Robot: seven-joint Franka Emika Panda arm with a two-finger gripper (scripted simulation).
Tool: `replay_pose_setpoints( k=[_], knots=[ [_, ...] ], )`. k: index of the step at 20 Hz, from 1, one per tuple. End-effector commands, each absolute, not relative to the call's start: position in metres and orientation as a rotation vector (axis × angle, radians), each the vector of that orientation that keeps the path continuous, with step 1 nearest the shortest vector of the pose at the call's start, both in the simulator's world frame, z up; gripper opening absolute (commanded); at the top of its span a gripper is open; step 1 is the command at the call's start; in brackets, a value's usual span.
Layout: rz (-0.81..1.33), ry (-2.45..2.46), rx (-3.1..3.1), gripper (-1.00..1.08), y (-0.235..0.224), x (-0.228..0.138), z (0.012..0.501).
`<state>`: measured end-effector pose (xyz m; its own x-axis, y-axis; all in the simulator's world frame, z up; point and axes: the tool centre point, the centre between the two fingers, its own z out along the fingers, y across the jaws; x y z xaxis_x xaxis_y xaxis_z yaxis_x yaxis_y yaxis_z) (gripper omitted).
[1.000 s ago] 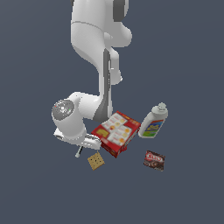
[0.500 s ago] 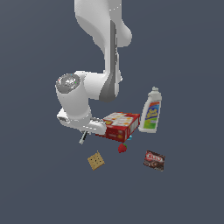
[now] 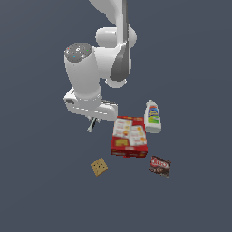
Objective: Pick up a designated object from a clutter of objects.
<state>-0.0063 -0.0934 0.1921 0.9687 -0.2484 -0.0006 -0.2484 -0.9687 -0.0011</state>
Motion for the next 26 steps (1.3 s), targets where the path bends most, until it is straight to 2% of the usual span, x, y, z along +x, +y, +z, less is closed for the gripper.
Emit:
replay_pose_setpoints(
  k=[1,26],
  knots=[
    [0.0,0.393,-3.116,-1.0,-0.086,-0.018,0.211],
    [0.0,0.394,-3.119,-1.0,-0.013,-0.121,0.399]
  ],
)
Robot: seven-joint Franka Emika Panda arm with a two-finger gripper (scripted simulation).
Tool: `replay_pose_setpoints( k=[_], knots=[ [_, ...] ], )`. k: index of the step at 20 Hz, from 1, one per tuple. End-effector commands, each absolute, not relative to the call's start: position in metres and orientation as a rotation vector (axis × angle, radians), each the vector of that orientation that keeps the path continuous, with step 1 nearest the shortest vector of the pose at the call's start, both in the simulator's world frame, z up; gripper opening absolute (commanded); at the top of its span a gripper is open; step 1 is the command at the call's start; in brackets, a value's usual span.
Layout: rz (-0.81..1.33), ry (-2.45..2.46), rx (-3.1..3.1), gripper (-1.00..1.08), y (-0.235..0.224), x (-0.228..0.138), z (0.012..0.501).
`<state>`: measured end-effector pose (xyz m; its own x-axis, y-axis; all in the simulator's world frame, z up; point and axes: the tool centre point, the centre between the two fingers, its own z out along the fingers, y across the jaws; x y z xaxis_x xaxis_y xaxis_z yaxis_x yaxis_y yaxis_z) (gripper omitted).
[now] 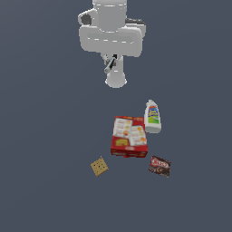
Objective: Pick up a designated object from a clutter of objects.
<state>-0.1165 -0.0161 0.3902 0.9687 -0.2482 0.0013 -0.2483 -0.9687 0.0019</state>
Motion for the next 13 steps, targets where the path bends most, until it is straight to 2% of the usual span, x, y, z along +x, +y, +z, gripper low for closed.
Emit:
replay_pose_setpoints(
  k=[1,13],
  knots=[
    [0.0,-0.393,3.115,-1.0,-0.011,-0.124,0.404],
    [0.0,-0.393,3.117,-1.0,-0.001,-0.134,0.429]
  ],
)
